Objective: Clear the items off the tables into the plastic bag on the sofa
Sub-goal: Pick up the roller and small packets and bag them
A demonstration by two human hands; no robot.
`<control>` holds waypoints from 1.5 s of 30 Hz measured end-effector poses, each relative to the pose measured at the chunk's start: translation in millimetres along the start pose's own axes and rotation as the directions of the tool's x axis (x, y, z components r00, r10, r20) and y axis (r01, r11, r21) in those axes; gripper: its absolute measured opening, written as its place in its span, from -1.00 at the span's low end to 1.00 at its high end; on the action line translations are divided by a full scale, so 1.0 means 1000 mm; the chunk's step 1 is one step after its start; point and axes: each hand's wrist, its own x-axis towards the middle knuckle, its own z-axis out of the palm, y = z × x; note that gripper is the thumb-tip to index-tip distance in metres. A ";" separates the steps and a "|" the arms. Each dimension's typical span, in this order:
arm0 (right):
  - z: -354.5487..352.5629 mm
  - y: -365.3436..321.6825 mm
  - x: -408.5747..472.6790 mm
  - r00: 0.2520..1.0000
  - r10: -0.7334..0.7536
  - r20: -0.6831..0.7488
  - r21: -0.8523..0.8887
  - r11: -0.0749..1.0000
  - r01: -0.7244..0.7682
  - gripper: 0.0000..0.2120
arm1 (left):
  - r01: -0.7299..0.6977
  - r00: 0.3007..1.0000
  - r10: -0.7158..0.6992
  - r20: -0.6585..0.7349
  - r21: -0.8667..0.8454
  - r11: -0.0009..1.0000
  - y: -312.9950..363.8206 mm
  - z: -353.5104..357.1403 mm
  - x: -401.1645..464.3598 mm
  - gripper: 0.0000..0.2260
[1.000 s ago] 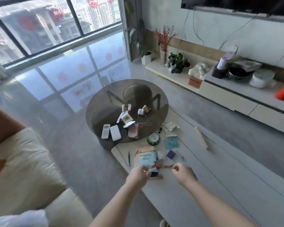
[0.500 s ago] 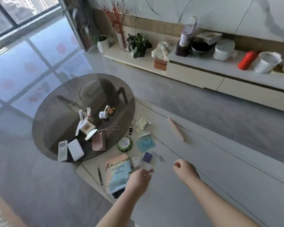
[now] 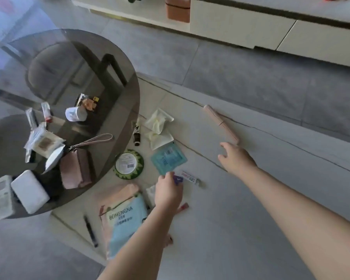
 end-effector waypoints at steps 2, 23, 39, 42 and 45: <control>0.010 0.003 0.021 0.999 -0.047 -0.016 -0.078 0.996 0.046 -0.53 | -0.022 1.000 0.022 0.004 0.135 0.991 -0.005 0.011 0.016 -0.63; 0.053 0.023 0.068 0.956 -0.005 -0.294 -0.179 0.983 -0.050 -0.51 | 0.015 1.000 -0.012 -0.013 0.242 0.970 -0.016 0.034 0.058 -0.54; 0.085 0.046 0.008 0.974 0.211 -0.081 0.004 0.977 -0.212 -0.65 | 0.106 0.992 -0.115 -0.040 -0.189 0.976 -0.015 0.059 0.044 -0.87; 0.090 0.059 -0.014 0.965 0.261 -0.042 0.117 0.960 -0.254 -0.70 | 0.219 0.974 -0.223 0.042 -0.429 0.876 -0.011 0.050 0.042 -0.84; 0.096 0.062 -0.032 0.962 0.271 -0.021 0.248 0.934 -0.258 -0.69 | 0.280 0.957 -0.278 0.077 -0.485 0.829 0.005 0.047 0.042 -0.63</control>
